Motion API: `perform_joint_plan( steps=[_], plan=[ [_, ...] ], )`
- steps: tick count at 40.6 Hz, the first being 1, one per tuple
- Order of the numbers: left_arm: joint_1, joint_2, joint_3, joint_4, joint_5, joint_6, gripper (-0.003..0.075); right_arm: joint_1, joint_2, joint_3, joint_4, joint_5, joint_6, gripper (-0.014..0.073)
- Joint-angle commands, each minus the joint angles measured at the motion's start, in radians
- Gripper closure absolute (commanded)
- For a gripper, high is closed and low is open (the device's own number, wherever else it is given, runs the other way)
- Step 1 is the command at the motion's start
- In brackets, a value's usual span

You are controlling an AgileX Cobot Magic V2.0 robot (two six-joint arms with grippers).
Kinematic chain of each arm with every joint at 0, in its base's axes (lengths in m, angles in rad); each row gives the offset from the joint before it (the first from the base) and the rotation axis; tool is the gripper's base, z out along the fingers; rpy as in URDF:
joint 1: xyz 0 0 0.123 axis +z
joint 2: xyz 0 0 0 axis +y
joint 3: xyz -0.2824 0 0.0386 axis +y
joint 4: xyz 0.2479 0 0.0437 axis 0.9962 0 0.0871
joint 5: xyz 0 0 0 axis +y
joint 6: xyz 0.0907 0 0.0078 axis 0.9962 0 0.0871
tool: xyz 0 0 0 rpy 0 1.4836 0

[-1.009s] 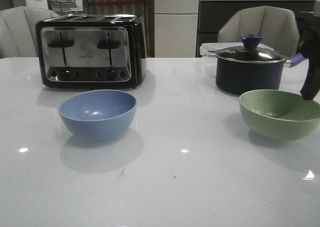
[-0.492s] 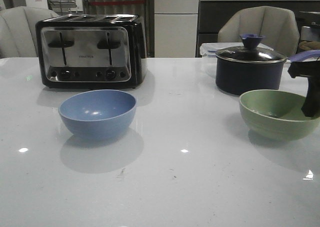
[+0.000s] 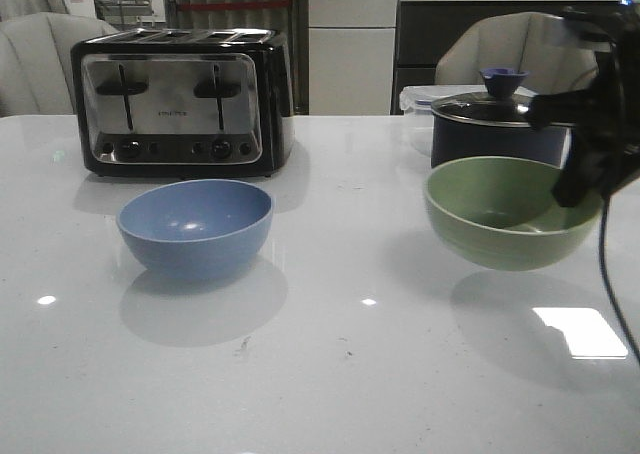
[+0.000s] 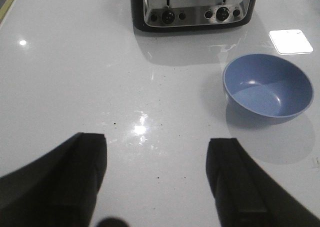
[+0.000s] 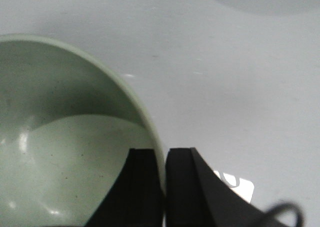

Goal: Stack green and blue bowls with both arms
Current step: 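Slide the green bowl with the right gripper toward the blue bowl, then open the right gripper and lift it away from the green bowl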

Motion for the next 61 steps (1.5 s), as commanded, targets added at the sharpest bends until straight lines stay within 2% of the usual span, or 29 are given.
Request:
perform_joint_plan(
  steps=[1, 12, 22, 25, 34, 40, 45, 50, 55, 61],
  plan=[
    [0.003, 0.01, -0.027, -0.006, -0.078, -0.003, 0.0224, 0.088, -0.062, -0.03, 0.033, -0.02, -0.012, 0.0506],
    [0.003, 0.01, -0.027, -0.006, -0.078, -0.003, 0.0224, 0.277, -0.026, -0.03, 0.077, -0.034, -0.012, 0.0506],
    [0.003, 0.01, -0.027, -0.006, -0.078, -0.003, 0.0224, 0.329, 0.031, -0.03, 0.121, -0.093, -0.012, 0.0496],
    [0.003, 0.01, -0.027, -0.006, -0.078, -0.003, 0.0224, 0.329, 0.037, -0.03, 0.119, -0.101, -0.012, 0.0449],
    [0.003, 0.01, -0.027, -0.006, -0.078, -0.003, 0.0224, 0.329, 0.047, -0.03, 0.116, -0.136, -0.012, 0.019],
    [0.003, 0.01, -0.027, -0.006, -0.078, -0.003, 0.0224, 0.329, 0.022, -0.03, 0.092, -0.145, -0.012, 0.0167],
    [0.003, 0.01, -0.027, -0.006, -0.08, -0.003, 0.0224, 0.329, -0.05, -0.019, 0.071, -0.142, -0.02, 0.0167],
    [0.003, 0.01, -0.027, -0.006, -0.08, -0.003, 0.0224, 0.331, -0.17, 0.029, 0.071, -0.152, -0.086, 0.0167],
    [0.003, 0.01, -0.027, -0.006, -0.08, -0.003, 0.0224, 0.331, -0.315, 0.118, 0.067, -0.157, -0.15, 0.0167],
    [0.003, 0.01, -0.027, -0.006, -0.08, -0.003, 0.0224, 0.331, -0.499, 0.245, 0.052, -0.176, -0.167, 0.0167]
  ],
)
